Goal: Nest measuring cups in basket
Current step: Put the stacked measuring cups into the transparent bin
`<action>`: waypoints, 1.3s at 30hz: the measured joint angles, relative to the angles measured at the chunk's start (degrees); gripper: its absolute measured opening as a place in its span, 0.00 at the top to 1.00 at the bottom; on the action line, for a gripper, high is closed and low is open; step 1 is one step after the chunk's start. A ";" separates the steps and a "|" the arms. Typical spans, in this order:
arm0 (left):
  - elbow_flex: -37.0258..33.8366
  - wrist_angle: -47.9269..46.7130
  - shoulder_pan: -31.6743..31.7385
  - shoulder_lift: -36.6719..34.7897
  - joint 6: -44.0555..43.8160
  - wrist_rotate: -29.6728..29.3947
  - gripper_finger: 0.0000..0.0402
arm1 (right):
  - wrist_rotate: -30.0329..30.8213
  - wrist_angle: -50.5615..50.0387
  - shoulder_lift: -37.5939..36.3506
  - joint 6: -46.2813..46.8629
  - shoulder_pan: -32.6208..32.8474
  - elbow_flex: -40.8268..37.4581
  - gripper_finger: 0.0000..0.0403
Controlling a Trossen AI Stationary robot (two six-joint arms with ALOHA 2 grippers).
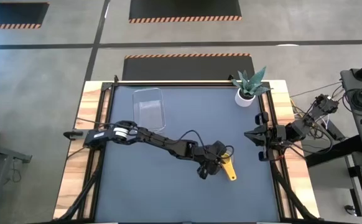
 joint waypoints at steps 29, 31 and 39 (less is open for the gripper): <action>-0.05 -6.16 -0.03 -4.39 -1.75 -1.51 0.78 | -0.27 -0.01 -0.04 0.00 0.02 0.00 0.98; -0.05 -7.43 0.03 -5.10 -2.14 -1.51 0.78 | -0.52 0.01 -0.02 0.00 0.03 0.00 0.98; -0.05 -12.71 0.50 -7.02 -2.13 -1.51 0.78 | -1.32 0.38 -0.09 0.40 0.04 0.00 0.98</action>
